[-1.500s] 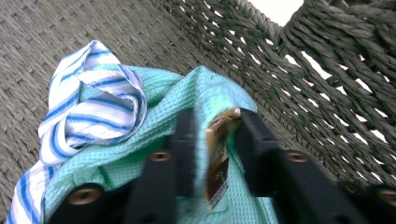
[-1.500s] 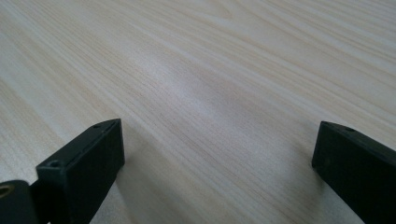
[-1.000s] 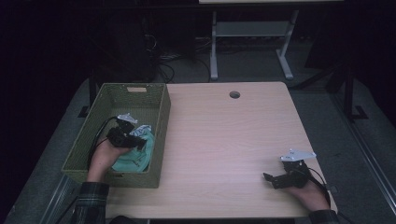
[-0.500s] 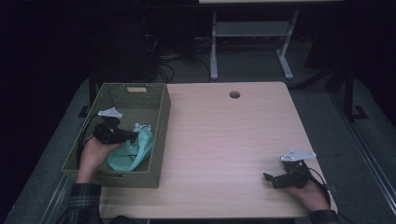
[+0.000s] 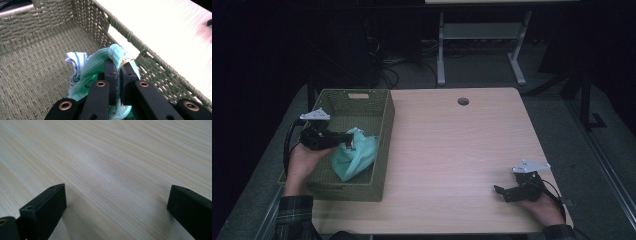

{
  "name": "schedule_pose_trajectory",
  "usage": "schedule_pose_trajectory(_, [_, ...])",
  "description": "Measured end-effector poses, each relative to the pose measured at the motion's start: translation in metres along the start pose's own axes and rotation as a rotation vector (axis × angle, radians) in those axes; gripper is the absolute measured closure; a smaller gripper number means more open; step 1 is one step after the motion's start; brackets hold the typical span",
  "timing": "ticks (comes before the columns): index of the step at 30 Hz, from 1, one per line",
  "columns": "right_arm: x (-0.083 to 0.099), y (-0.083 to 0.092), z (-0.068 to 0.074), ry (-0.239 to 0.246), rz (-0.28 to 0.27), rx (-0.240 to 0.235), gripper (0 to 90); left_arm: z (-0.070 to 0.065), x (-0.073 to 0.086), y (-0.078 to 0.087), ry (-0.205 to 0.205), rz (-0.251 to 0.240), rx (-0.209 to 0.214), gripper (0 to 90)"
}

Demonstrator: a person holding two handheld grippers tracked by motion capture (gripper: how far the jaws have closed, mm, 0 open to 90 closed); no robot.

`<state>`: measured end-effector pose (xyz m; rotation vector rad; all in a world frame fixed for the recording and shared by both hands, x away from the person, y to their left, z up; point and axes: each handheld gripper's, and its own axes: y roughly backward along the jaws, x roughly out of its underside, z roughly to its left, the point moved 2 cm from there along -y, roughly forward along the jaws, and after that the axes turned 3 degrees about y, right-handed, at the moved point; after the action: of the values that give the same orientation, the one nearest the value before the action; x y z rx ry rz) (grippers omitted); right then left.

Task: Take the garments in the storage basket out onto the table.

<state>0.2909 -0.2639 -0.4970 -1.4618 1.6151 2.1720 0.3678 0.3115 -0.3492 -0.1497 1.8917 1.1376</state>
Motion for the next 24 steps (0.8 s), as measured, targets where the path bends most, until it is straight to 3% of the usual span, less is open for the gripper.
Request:
schedule_pose_trajectory(9, [0.000,0.000,0.000,0.002,0.000,0.000,1.9,-0.005,-0.017,0.011,-0.013,-0.017,-0.002,85.6])
schedule_pose_trajectory(24, [0.000,0.000,0.000,0.001,0.000,0.001,1.9,-0.014,-0.048,0.033,-0.041,-0.075,0.029,85.7])
